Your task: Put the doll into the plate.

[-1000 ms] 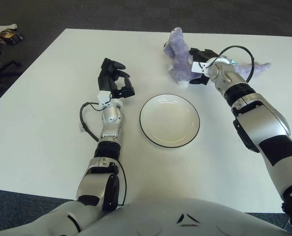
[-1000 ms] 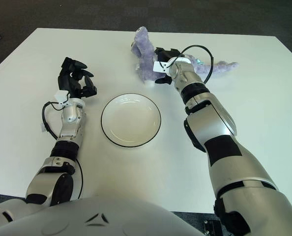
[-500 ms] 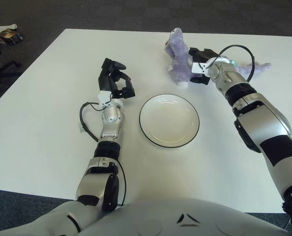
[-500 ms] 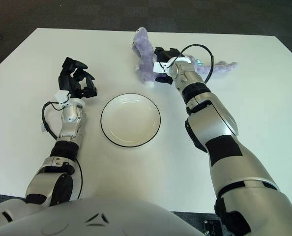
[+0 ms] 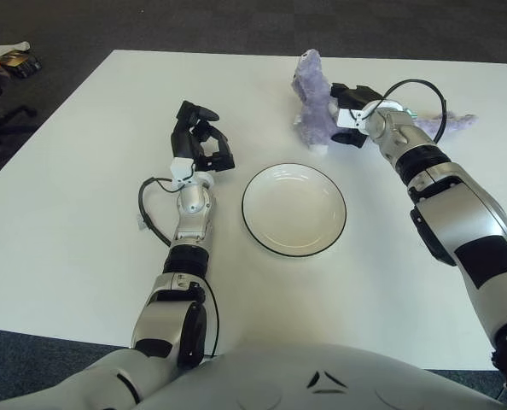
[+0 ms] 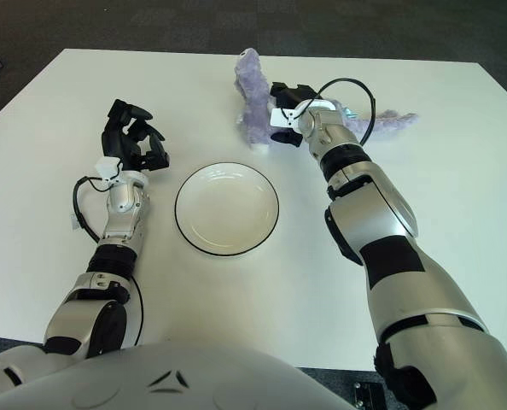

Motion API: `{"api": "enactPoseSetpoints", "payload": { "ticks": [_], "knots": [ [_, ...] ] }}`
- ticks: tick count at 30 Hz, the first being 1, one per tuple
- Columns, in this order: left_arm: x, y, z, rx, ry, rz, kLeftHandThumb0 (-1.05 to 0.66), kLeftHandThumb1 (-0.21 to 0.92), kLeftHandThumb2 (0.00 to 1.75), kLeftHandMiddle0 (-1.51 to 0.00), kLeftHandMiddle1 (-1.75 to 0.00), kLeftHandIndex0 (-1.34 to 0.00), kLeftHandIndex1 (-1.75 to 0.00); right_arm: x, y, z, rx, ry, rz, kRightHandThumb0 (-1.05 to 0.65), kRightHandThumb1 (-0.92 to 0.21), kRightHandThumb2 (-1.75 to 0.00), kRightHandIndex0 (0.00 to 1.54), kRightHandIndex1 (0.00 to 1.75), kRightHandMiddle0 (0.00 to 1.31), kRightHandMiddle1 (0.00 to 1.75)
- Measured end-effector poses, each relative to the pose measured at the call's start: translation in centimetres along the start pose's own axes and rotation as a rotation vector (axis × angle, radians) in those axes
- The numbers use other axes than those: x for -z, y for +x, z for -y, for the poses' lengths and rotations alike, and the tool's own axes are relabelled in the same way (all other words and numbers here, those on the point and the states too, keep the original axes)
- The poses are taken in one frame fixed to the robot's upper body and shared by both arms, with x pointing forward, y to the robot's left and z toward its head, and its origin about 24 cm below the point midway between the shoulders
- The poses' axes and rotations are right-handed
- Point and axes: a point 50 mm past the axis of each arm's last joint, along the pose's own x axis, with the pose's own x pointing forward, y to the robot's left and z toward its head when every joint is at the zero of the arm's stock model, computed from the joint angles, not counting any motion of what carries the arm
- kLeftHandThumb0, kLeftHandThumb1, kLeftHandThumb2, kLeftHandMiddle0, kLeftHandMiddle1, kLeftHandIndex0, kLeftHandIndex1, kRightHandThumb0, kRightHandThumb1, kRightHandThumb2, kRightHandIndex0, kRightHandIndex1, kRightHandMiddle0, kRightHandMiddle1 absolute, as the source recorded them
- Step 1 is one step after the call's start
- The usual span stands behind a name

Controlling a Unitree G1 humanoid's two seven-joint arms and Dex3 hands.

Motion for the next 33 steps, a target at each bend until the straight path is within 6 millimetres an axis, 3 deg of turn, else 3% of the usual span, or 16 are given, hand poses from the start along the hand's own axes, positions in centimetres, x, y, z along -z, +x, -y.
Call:
{"api": "enactPoseSetpoints", "payload": {
  "ticks": [5, 12, 14, 19, 23, 33],
  "knots": [
    [0.01, 0.0, 0.0, 0.002, -0.001, -0.001, -0.02, 0.01, 1.66, -0.88, -1.75, -0.6, -1.7, 0.22, -0.1, 0.03, 0.015, 0.027, 0.008, 0.47, -0.3, -1.33, 0.61, 1.74, 0.73, 1.75],
    [0.01, 0.01, -0.04, 0.014, -0.001, 0.001, -0.02, 0.02, 1.65, -0.88, -1.75, -0.6, -1.68, 0.48, -0.2, 0.1, 0.032, 0.087, 0.014, 0.5, -0.24, -1.4, 0.66, 1.74, 0.9, 1.75],
    [0.0, 0.02, -0.07, 0.015, -0.002, 0.002, -0.01, 0.08, 1.59, -0.76, -1.75, -0.61, -1.71, 0.52, -0.22, 0.22, 0.04, 0.11, 0.014, 0.51, -0.21, -1.44, 0.69, 1.74, 0.91, 1.75],
    [0.0, 0.04, -0.1, 0.018, -0.003, 0.002, -0.01, 0.14, 1.53, -0.65, -1.75, -0.61, -1.74, 0.68, -0.23, 0.36, 0.049, 0.144, 0.002, 0.53, -0.18, -1.48, 0.72, 1.75, 0.92, 1.75],
    [0.0, 0.05, -0.11, 0.017, -0.004, 0.002, -0.02, 0.05, 1.62, -0.83, -1.75, -0.61, -1.68, 0.71, -0.22, 0.4, 0.055, 0.16, -0.007, 0.53, -0.17, -1.49, 0.72, 1.75, 0.92, 1.75],
    [-0.02, 0.05, -0.11, 0.017, -0.005, 0.002, -0.02, 0.02, 1.64, -0.88, -1.75, -0.61, -1.66, 1.04, -0.24, 0.35, 0.093, 0.25, -0.042, 0.53, -0.16, -1.51, 0.74, 1.75, 0.92, 1.75]
  ]
}}
